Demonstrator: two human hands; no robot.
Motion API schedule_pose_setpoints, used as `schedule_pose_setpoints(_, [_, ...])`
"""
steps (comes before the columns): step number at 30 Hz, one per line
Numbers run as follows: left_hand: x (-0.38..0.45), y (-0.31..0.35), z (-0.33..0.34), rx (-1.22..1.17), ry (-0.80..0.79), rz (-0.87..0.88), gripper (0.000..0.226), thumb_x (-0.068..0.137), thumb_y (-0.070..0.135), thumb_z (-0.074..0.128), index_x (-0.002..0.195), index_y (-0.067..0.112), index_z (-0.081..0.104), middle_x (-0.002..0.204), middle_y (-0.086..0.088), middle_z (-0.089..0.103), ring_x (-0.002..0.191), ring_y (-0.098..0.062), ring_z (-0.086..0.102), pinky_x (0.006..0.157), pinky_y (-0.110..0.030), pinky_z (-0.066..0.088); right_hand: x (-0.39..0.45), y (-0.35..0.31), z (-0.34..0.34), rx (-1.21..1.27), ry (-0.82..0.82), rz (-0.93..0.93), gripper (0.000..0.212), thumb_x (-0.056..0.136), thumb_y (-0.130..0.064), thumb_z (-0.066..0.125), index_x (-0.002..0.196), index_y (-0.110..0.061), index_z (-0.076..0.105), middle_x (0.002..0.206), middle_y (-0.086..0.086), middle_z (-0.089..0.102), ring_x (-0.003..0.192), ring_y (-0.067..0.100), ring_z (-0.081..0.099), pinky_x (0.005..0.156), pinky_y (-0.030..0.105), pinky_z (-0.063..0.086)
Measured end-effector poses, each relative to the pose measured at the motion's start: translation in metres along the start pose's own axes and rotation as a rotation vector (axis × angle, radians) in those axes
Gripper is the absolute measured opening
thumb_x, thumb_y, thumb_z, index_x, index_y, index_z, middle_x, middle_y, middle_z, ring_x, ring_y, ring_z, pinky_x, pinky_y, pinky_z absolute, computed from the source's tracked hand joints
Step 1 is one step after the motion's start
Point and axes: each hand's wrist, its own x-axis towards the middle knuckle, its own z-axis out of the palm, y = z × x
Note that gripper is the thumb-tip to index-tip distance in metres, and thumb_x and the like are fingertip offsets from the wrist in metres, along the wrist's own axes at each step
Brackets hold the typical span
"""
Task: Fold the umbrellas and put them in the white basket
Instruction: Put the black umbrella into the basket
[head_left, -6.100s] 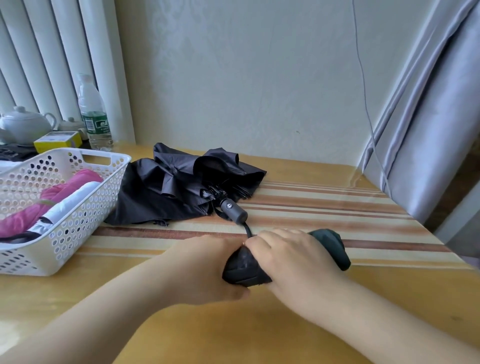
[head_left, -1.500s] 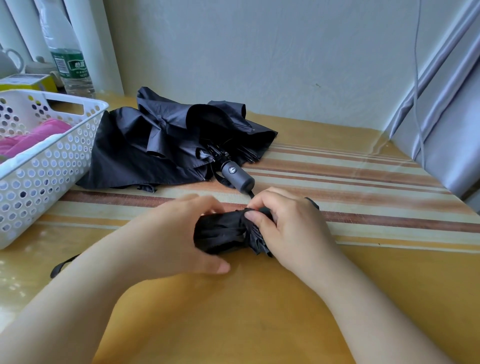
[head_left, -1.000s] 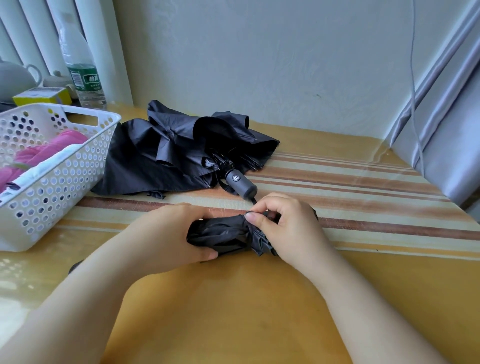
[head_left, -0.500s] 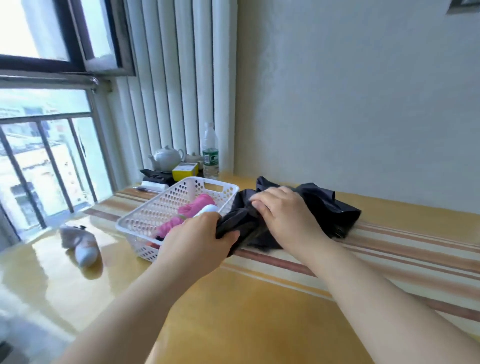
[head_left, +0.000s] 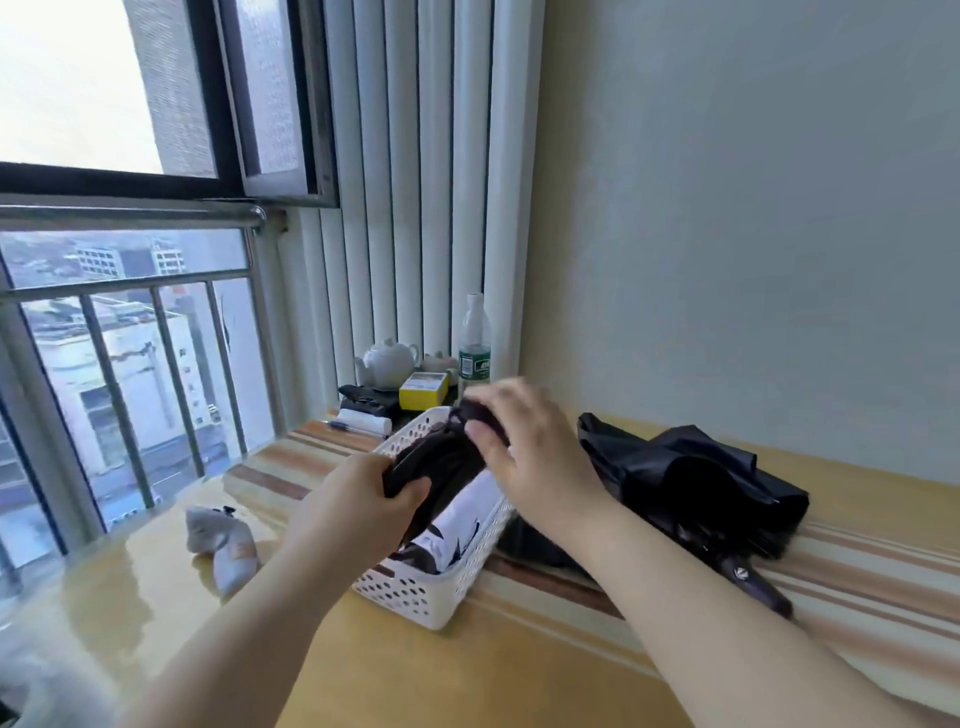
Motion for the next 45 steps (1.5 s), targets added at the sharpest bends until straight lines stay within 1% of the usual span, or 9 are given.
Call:
schedule_pose_setpoints(4, [0.009,0.002,0.01,-0.052,0.021,-0.007,0.021,0.089,0.039,0.056,0.08,0.022,0.065,0.061,0.005,0.062,0.062,-0.016,0.061,0.063,-0.03,0.052,-0.02,-0.001,0.016,0.041,-0.372,0.073,0.052,0.102,-0.041,0.036,0.151,-0.023,0.029,0.158,-0.008,0.024,0.146,0.007,0.01,0.115,0.017,0.001])
schedule_pose_setpoints(9, [0.023,0.007,0.013,-0.123,-0.026,-0.045,0.029,0.091,0.036,0.057,0.078,0.012,0.064,0.061,-0.004,0.064,0.058,-0.022,0.062,0.054,-0.028,0.046,-0.002,-0.002,0.02,-0.009,-0.462,0.206,0.052,0.103,-0.045,0.026,0.152,-0.029,0.022,0.161,-0.013,0.013,0.148,0.007,-0.002,0.118,0.038,-0.004])
schedule_pose_setpoints(18, [0.055,0.023,0.032,-0.226,-0.247,-0.237,0.006,0.089,0.011,0.051,0.088,0.009,0.057,0.074,-0.011,0.055,0.061,-0.023,0.049,0.055,-0.024,0.036,-0.029,0.028,-0.024,0.125,-0.245,0.476,0.042,0.103,-0.031,0.037,0.14,-0.013,0.046,0.148,0.0,0.041,0.138,0.012,0.033,0.104,0.013,0.017])
schedule_pose_setpoints(22, [0.045,0.019,0.059,-0.144,-0.323,-0.211,0.018,0.094,0.015,0.049,0.109,0.007,0.049,0.083,-0.006,0.055,0.067,-0.017,0.052,0.053,-0.026,0.041,-0.053,0.037,-0.049,0.098,-0.249,0.512,0.041,0.103,-0.033,0.038,0.139,-0.018,0.047,0.145,-0.006,0.043,0.137,0.008,0.032,0.106,0.015,0.021])
schedule_pose_setpoints(27, [0.034,0.008,0.076,0.208,-0.332,-0.054,0.041,0.098,0.026,0.043,0.135,0.009,0.036,0.118,-0.011,0.055,0.101,-0.029,0.056,0.089,-0.036,0.047,-0.077,0.043,-0.069,0.101,-0.267,0.546,0.039,0.101,-0.034,0.041,0.138,-0.023,0.049,0.137,-0.012,0.049,0.124,0.001,0.043,0.093,0.009,0.028])
schedule_pose_setpoints(30, [0.038,0.013,0.068,0.284,-0.4,0.025,0.048,0.095,0.021,0.047,0.141,0.015,0.038,0.131,-0.009,0.055,0.106,-0.026,0.055,0.083,-0.03,0.044,-0.087,0.047,-0.077,0.113,-0.262,0.58,0.036,0.1,-0.033,0.044,0.134,-0.024,0.052,0.127,-0.014,0.054,0.116,-0.002,0.047,0.083,0.001,0.033])
schedule_pose_setpoints(36, [0.045,0.026,0.056,0.494,-0.48,0.014,0.04,0.094,0.025,0.049,0.132,0.01,0.052,0.12,-0.011,0.062,0.101,-0.025,0.057,0.077,-0.027,0.044,-0.111,0.07,-0.101,0.005,-0.294,0.715,0.033,0.098,-0.029,0.052,0.13,-0.021,0.056,0.127,-0.007,0.058,0.114,0.008,0.053,0.09,0.017,0.034])
schedule_pose_setpoints(42, [0.016,0.058,0.049,0.547,-0.094,0.214,0.051,0.093,0.043,0.052,0.133,0.012,0.043,0.136,-0.016,0.04,0.126,-0.036,0.038,0.098,-0.043,0.039,-0.145,0.095,-0.116,-0.126,-0.387,0.903,0.046,0.097,-0.026,0.053,0.141,-0.016,0.044,0.139,0.002,0.049,0.121,0.016,0.05,0.093,0.024,0.038])
schedule_pose_setpoints(45, [-0.003,0.093,0.075,0.347,-0.11,0.438,0.053,0.093,0.04,0.052,0.14,0.018,0.04,0.136,-0.008,0.043,0.126,-0.028,0.042,0.099,-0.039,0.04,-0.155,0.106,-0.118,-0.183,-0.43,0.974,0.053,0.096,-0.028,0.053,0.144,-0.014,0.037,0.144,0.006,0.043,0.126,0.021,0.048,0.097,0.03,0.041])
